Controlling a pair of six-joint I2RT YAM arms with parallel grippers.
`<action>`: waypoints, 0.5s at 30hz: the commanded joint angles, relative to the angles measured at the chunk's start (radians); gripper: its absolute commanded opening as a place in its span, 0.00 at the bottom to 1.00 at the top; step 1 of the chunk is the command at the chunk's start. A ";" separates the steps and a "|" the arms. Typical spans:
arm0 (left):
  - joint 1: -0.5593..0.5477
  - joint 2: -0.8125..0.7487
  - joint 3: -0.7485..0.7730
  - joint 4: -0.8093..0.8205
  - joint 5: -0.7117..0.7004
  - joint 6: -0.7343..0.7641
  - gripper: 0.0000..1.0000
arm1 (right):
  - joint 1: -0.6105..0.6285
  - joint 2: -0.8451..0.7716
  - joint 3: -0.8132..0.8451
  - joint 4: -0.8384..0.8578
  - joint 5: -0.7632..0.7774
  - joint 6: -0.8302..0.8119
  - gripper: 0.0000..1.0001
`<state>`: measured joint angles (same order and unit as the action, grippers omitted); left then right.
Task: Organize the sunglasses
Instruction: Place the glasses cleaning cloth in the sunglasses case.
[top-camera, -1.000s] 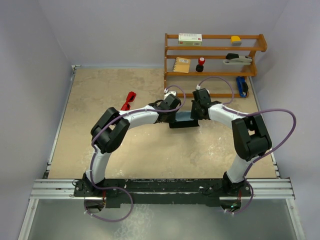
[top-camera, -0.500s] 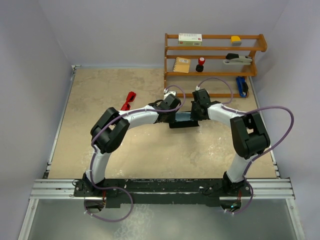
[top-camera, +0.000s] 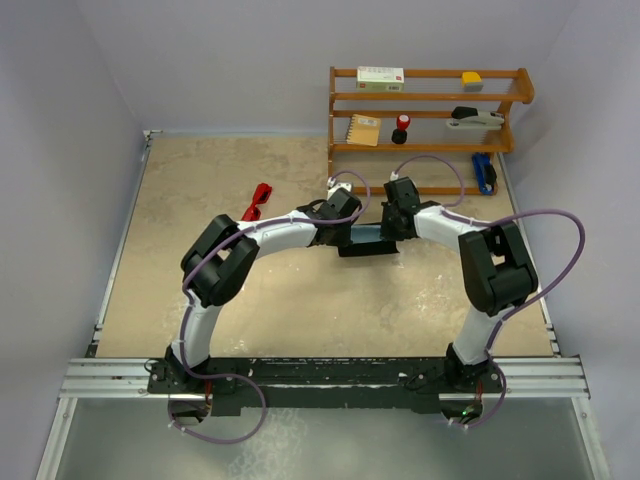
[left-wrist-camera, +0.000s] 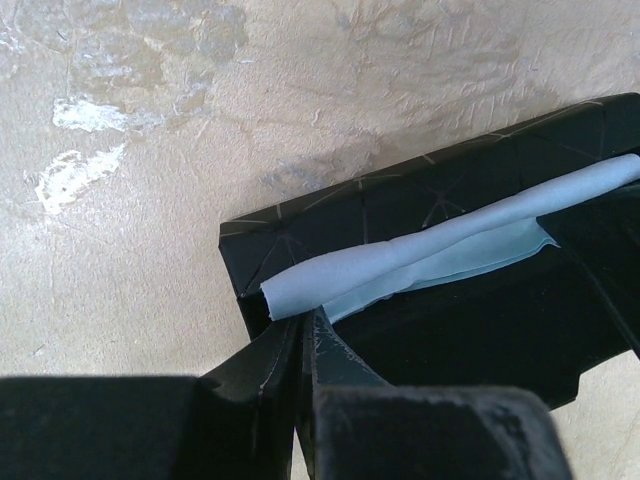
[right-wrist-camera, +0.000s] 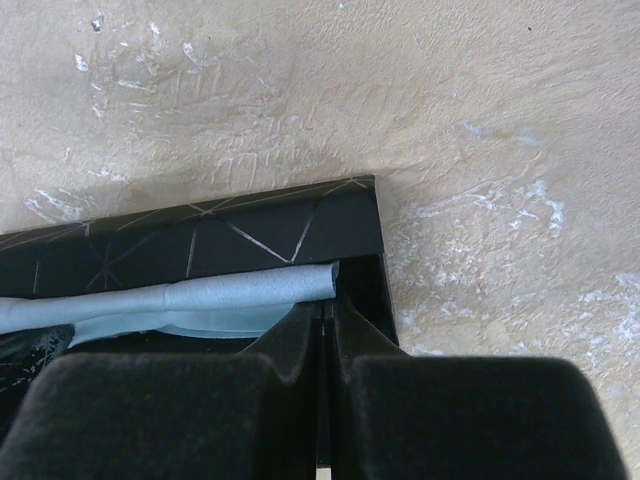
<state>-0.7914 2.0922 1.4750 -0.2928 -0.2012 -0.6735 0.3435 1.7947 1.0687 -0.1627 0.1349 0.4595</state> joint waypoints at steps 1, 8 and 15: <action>0.009 -0.034 0.015 0.009 0.033 -0.024 0.00 | -0.006 0.022 0.053 -0.005 0.005 -0.016 0.00; 0.010 -0.050 0.053 -0.029 0.031 -0.020 0.00 | -0.006 0.024 0.058 -0.005 0.000 -0.016 0.00; 0.009 -0.056 0.077 -0.045 0.040 -0.022 0.00 | -0.006 0.017 0.060 -0.012 0.002 -0.019 0.00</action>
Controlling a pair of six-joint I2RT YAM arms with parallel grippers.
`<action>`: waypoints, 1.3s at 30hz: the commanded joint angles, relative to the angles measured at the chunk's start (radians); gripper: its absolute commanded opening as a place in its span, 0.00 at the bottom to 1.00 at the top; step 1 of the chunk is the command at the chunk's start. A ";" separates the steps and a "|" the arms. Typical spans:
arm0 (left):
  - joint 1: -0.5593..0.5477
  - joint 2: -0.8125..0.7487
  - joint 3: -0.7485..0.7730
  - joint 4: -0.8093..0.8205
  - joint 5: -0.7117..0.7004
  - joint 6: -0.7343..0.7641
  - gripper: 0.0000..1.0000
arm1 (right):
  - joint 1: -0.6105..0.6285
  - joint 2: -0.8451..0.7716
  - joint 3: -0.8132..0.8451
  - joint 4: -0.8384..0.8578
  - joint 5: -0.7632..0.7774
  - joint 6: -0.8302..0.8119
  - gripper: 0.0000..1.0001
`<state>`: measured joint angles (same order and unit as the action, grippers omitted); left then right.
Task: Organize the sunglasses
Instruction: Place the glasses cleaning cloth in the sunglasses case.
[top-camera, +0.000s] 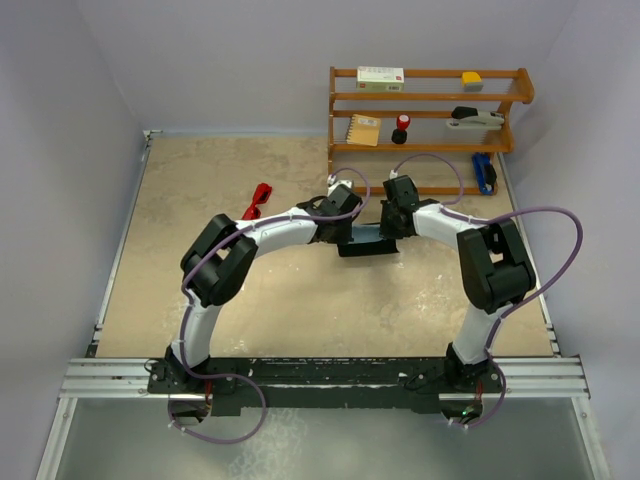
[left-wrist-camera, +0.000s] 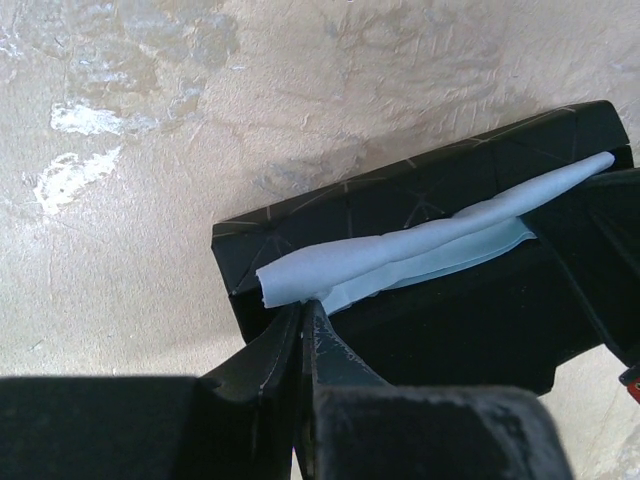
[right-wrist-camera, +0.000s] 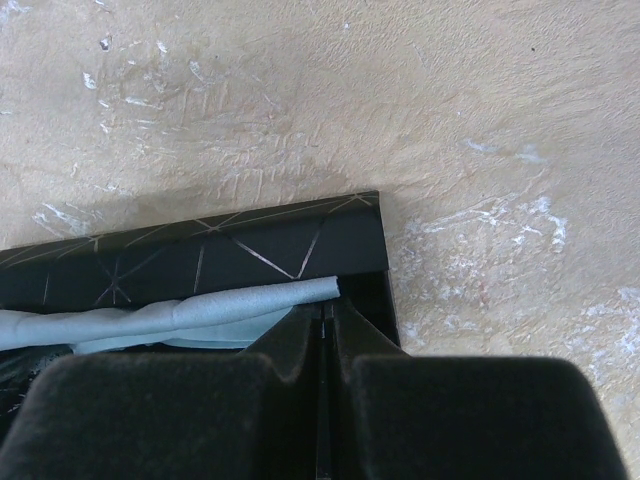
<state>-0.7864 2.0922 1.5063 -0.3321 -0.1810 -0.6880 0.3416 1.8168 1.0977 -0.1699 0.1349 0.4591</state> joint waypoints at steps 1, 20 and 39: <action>0.004 -0.057 0.045 -0.005 0.022 -0.008 0.00 | -0.004 -0.006 0.031 -0.004 0.003 -0.020 0.00; 0.004 -0.071 -0.045 0.010 -0.013 -0.054 0.00 | -0.004 0.000 0.047 -0.025 0.028 -0.037 0.00; 0.004 -0.018 -0.034 0.002 -0.023 -0.076 0.00 | -0.004 -0.020 0.043 -0.044 0.062 -0.040 0.00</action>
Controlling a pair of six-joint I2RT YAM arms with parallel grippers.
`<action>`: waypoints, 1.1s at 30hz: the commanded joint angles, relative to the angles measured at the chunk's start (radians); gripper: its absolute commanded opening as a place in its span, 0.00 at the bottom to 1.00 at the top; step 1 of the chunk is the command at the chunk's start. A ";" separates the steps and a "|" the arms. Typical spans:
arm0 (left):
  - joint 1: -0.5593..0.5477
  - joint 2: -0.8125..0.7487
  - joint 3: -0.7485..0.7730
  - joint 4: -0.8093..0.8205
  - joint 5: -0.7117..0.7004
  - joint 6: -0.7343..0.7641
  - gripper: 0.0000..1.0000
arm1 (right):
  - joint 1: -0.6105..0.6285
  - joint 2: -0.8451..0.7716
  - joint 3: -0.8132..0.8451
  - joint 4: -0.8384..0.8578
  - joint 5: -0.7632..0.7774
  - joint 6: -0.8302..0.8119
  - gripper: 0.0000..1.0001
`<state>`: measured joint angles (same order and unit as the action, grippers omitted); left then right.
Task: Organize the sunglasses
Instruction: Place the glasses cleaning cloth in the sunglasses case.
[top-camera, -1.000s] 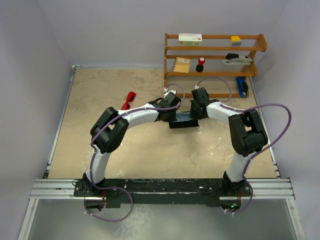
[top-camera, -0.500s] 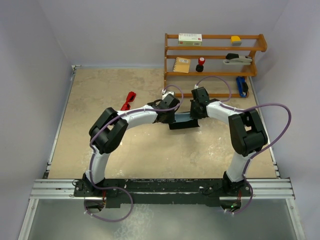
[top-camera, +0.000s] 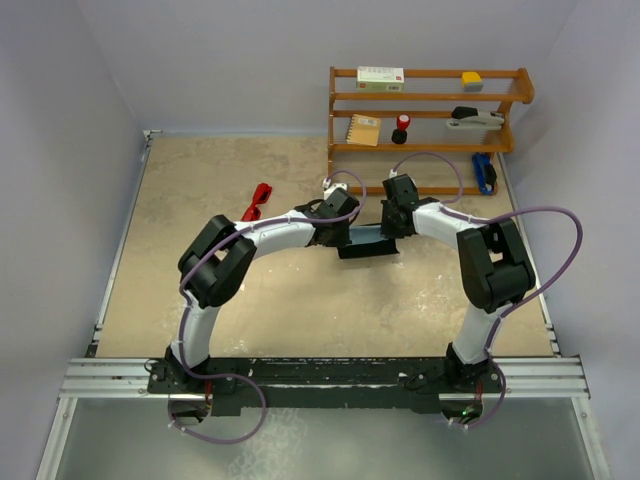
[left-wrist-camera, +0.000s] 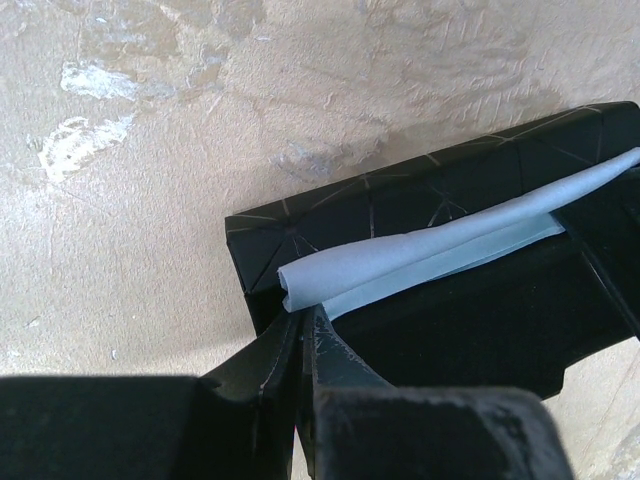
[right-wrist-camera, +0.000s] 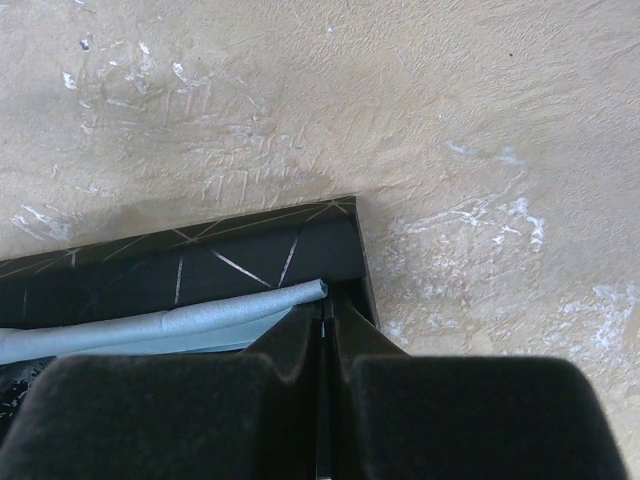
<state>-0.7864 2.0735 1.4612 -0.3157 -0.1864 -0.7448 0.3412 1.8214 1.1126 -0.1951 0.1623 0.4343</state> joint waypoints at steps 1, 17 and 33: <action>0.004 0.007 0.014 -0.015 -0.014 -0.022 0.00 | -0.004 -0.025 0.026 -0.017 0.033 -0.015 0.00; 0.056 0.006 -0.015 -0.019 0.013 -0.022 0.00 | 0.001 -0.032 -0.001 0.010 0.017 -0.008 0.00; 0.079 0.033 -0.001 -0.019 0.044 -0.041 0.00 | 0.021 -0.004 0.025 0.006 -0.004 -0.018 0.00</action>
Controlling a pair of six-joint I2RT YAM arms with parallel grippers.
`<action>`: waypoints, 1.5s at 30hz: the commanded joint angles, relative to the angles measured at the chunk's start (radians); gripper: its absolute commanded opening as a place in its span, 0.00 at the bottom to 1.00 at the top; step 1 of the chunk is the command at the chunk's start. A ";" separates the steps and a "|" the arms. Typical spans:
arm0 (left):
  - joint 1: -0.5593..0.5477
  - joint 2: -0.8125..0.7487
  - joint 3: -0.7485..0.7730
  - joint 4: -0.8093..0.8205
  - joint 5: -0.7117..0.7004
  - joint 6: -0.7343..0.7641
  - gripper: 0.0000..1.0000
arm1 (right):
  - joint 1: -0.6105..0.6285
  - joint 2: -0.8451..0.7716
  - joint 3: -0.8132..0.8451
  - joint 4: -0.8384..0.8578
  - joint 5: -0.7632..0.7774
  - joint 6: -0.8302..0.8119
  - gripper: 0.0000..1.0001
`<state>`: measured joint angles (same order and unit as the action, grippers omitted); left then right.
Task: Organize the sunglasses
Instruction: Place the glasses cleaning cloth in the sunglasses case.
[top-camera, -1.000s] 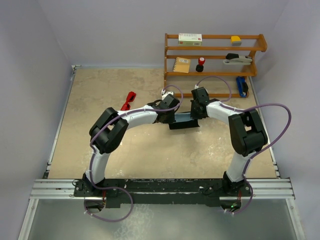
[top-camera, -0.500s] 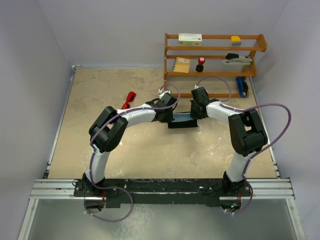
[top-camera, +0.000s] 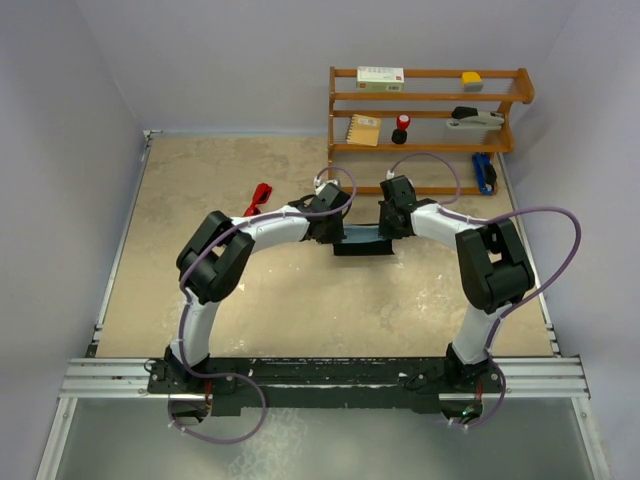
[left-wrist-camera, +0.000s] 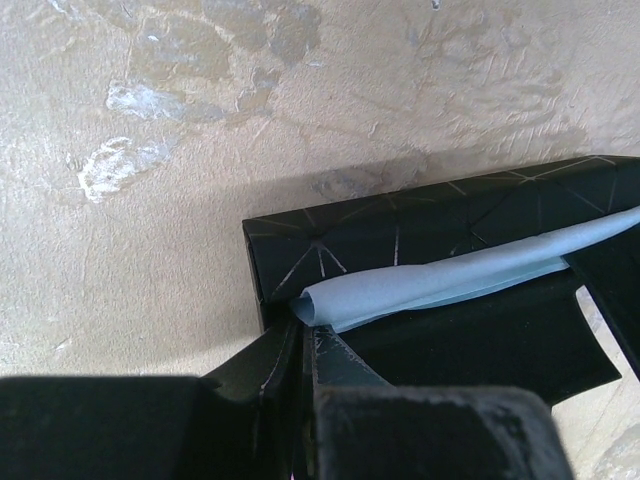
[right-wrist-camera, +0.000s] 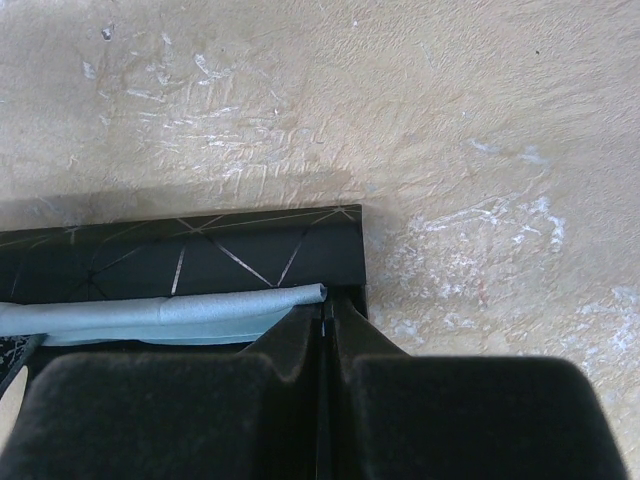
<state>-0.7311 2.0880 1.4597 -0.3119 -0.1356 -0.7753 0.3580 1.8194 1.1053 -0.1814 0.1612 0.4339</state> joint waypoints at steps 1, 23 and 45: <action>0.026 0.021 0.003 -0.023 -0.001 -0.015 0.00 | 0.005 0.004 0.040 -0.011 -0.004 -0.019 0.00; 0.043 0.040 0.092 -0.098 0.045 -0.021 0.00 | 0.015 -0.026 0.068 -0.044 -0.010 -0.030 0.00; 0.042 0.013 0.091 -0.124 0.065 -0.025 0.00 | 0.015 -0.032 0.044 -0.060 -0.002 -0.036 0.00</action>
<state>-0.7006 2.1242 1.5429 -0.4171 -0.0715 -0.8009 0.3683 1.8053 1.1442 -0.2379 0.1425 0.4175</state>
